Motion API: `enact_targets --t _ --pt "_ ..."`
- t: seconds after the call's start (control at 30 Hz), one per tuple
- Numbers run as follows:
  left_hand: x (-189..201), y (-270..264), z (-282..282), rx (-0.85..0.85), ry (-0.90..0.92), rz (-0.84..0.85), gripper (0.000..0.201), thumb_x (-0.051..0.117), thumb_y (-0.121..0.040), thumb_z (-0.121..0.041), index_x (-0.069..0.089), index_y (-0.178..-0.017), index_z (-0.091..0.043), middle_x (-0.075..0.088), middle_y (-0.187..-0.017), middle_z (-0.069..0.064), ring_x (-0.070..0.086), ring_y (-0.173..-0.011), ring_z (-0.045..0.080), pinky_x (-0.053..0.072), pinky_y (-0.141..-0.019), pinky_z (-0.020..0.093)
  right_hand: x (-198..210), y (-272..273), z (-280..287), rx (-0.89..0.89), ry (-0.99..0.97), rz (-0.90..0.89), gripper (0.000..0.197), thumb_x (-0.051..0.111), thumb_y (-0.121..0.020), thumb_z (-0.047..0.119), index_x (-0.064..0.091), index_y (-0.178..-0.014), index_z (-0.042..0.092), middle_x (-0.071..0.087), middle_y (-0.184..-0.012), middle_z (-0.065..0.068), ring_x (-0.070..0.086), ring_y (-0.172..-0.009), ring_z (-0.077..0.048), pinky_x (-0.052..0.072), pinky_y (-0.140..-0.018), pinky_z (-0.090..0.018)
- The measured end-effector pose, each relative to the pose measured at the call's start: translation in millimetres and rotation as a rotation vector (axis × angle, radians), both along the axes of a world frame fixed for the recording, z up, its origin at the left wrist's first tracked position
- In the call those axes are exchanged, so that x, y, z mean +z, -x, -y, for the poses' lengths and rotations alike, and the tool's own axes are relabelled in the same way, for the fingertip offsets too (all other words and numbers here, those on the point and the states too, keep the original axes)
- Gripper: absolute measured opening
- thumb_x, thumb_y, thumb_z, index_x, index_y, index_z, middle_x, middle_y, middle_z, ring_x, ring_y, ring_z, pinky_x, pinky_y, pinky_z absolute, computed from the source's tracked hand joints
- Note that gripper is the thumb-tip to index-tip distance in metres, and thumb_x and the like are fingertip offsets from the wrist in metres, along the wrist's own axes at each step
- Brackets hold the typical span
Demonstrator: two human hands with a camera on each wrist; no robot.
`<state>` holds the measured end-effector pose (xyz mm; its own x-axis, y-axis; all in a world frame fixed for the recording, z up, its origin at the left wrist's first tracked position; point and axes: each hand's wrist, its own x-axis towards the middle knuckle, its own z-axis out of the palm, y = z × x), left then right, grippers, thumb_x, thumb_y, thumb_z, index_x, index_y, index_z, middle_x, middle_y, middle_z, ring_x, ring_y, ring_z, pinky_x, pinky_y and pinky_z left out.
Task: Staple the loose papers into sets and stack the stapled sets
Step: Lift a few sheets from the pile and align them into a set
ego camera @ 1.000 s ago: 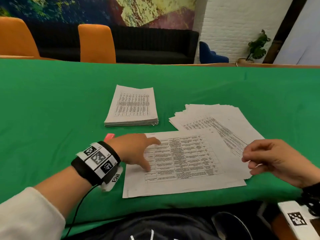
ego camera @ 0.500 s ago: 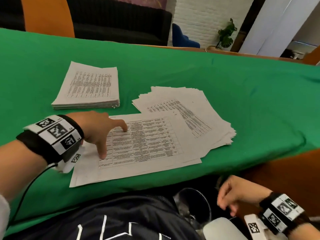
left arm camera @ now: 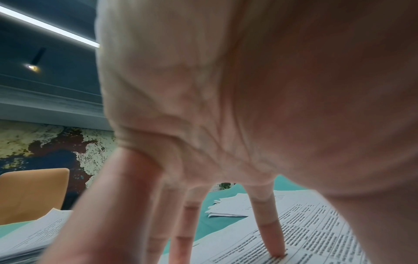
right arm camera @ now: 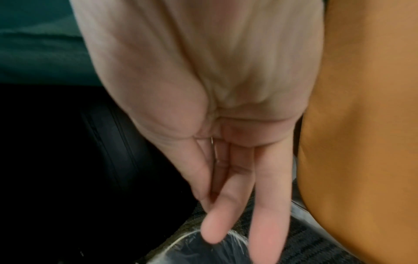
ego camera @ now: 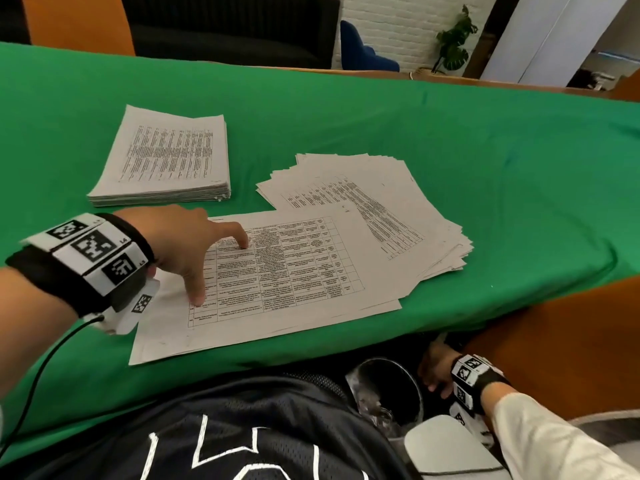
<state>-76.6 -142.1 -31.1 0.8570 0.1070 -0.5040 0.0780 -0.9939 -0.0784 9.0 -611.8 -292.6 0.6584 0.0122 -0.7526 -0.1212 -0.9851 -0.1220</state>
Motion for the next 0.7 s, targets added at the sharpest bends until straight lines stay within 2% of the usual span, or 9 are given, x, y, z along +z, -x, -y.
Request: enact_targets --t 0.07,0.17,0.3,0.37,0.43,0.5,0.57,0.63,0.7 --pt "1.6 1.2 1.5 -0.009 -0.004 0.009 0.11 0.101 -0.058 -0.043 0.03 -0.14 -0.065 0.047 -0.109 -0.006 0.062 -0.066 0.018 0.054 -0.049 0.028 3.1 0.2 0.3 -0.003 -0.008 0.076 0.027 0.07 -0.093 0.006 0.071 -0.119 0.0 0.078 -0.104 -0.015 0.076 -0.075 -0.02 0.064 -0.067 -0.031" --pt "3.5 3.3 2.5 -0.011 0.001 0.016 0.109 0.1 -0.059 -0.043 0.031 -0.141 -0.064 0.047 -0.109 -0.006 0.058 -0.065 0.015 0.05 -0.05 0.027 19.2 1.7 -4.6 -0.029 -0.018 0.079 0.021 0.062 -0.1 0.007 0.071 -0.118 0.002 0.076 -0.11 -0.017 0.072 -0.077 -0.021 0.063 -0.076 -0.036" --pt "5.7 6.0 3.6 -0.034 0.005 0.023 0.108 0.098 -0.062 -0.044 0.03 -0.143 -0.063 0.049 -0.115 -0.003 0.053 -0.065 0.012 0.04 -0.052 0.025 74.7 13.8 -26.9 0.1 -0.096 -0.05 0.008 0.063 -0.102 0.03 0.07 -0.105 0.033 0.073 -0.105 0.01 0.069 -0.088 -0.008 0.053 -0.071 -0.023" --pt "6.5 6.6 3.9 -0.044 0.001 0.027 0.107 0.098 -0.061 -0.045 0.031 -0.144 -0.062 0.05 -0.117 -0.002 0.051 -0.066 0.011 0.037 -0.052 0.026 114.1 25.8 -39.1 0.254 -0.121 -0.082 0.021 0.063 -0.099 0.048 0.07 -0.116 0.039 0.075 -0.106 0.018 0.071 -0.094 -0.001 0.053 -0.084 -0.022" --pt "7.3 8.0 4.1 -0.061 -0.009 0.031 0.108 0.098 -0.061 -0.046 0.032 -0.144 -0.061 0.051 -0.118 -0.001 0.05 -0.068 0.011 0.037 -0.053 0.027 160.4 43.8 -57.9 0.398 -0.162 -0.195 0.031 0.066 -0.095 0.055 0.072 -0.12 0.037 0.077 -0.102 0.022 0.072 -0.092 0.002 0.053 -0.091 -0.024" --pt "7.7 9.7 3.4 -0.065 -0.005 0.035 0.108 0.098 -0.06 -0.047 0.032 -0.145 -0.061 0.05 -0.121 -0.001 0.051 -0.073 0.012 0.04 -0.057 0.028 204.9 59.9 -75.5 0.471 -0.262 -0.314 0.031 0.071 -0.095 0.044 0.073 -0.123 0.03 0.078 -0.093 0.021 0.073 -0.092 -0.005 0.055 -0.086 -0.026" --pt "7.3 11.7 0.9 -0.06 0.004 0.042 0.111 0.099 -0.058 -0.049 0.032 -0.146 -0.06 0.051 -0.126 0.0 0.056 -0.088 0.019 0.051 -0.073 0.035 244.3 66.2 -91.1 0.524 -0.387 -0.338 0.033 0.072 -0.097 0.034 0.072 -0.128 0.023 0.08 -0.097 0.012 0.074 -0.094 -0.013 0.058 -0.089 -0.033" --pt "5.8 14.2 -1.9 -0.045 0.003 0.045 0.117 0.099 -0.057 -0.051 0.029 -0.151 -0.055 0.052 -0.136 0.002 0.058 -0.109 0.028 0.054 -0.094 0.046 276.5 61.3 -109.1 0.557 -0.55 -0.314 0.034 0.07 -0.099 0.03 0.071 -0.131 0.017 0.079 -0.109 -0.005 0.076 -0.095 -0.021 0.059 -0.09 -0.042" --pt "5.7 16.9 -4.7 -0.05 -0.007 0.063 0.126 0.098 -0.058 -0.052 0.022 -0.159 -0.045 0.05 -0.149 0.003 0.056 -0.126 0.034 0.05 -0.104 0.05 297.6 49.7 -133.4 0.557 -0.698 -0.209 0.033 0.069 -0.099 0.028 0.073 -0.128 0.014 0.078 -0.109 -0.014 0.076 -0.092 -0.029 0.061 -0.088 -0.046"
